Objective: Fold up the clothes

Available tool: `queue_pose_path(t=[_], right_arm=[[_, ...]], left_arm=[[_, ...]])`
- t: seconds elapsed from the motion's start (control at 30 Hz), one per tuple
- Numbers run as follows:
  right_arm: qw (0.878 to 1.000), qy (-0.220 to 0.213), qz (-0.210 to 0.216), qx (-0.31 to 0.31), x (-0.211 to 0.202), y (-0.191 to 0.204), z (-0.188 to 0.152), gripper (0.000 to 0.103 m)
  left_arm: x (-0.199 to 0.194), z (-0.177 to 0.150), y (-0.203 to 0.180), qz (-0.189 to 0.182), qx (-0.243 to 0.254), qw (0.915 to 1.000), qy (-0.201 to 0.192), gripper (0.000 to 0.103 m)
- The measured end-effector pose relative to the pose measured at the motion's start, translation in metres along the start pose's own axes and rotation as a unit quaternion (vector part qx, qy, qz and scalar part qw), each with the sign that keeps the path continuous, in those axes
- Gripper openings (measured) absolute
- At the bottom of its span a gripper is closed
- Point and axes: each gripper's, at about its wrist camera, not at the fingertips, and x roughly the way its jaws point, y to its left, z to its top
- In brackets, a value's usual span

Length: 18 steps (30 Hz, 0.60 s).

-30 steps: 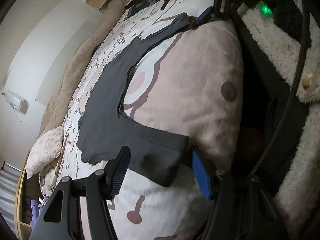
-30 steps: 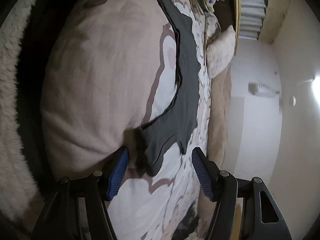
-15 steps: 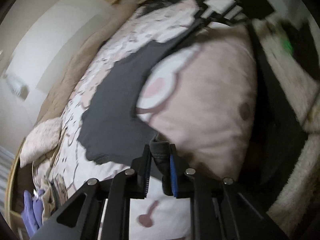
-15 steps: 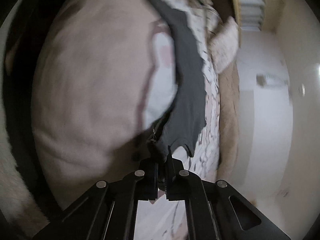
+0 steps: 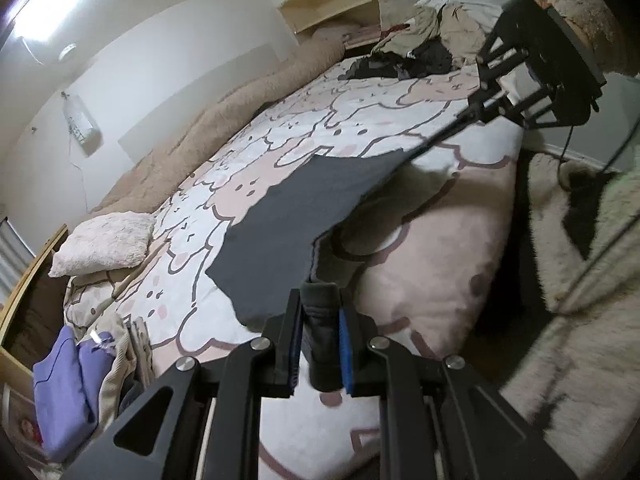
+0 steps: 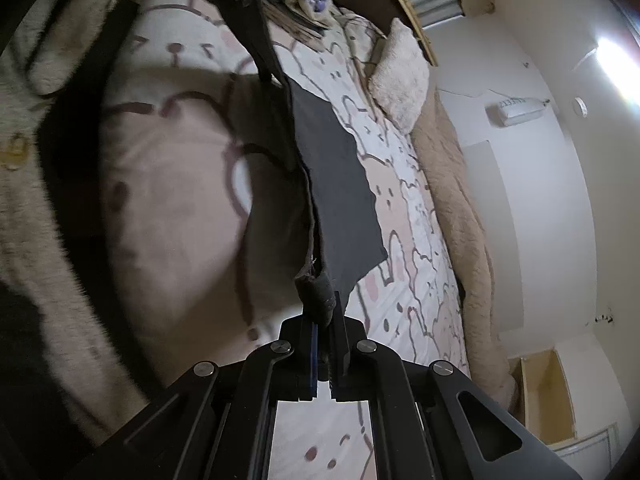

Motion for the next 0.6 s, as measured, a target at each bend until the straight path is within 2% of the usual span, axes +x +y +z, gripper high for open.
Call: queue_pose_path(t=[0.17, 0.3, 0.47, 0.53, 0.6], right_arm=[[1.000, -0.003, 0.020, 0.002, -0.031, 0.008, 0.004, 0.003], [0.999, -0.002, 0.021, 0.024, -0.030, -0.001, 0.011, 0.003], [0.997, 0.012, 0.038, 0.062, -0.001, -0.011, 0.011, 0.003], [0.996, 0.016, 0.049, 0.071, 0.004, -0.009, 0.009, 0.003], [0.995, 0.019, 0.061, 0.081, 0.010, -0.007, 0.007, 0.003]], left_arm=[[-0.033, -0.002, 0.002, -0.008, -0.019, 0.9997, -0.010, 0.016], [-0.010, -0.004, 0.018, 0.007, -0.045, 0.9988, 0.016, 0.015], [0.014, -0.024, -0.011, -0.039, 0.005, 0.9980, 0.051, 0.018], [0.025, -0.035, -0.028, -0.061, 0.027, 0.9951, 0.072, 0.031], [0.034, -0.044, -0.041, -0.076, 0.054, 0.9917, 0.089, 0.032]])
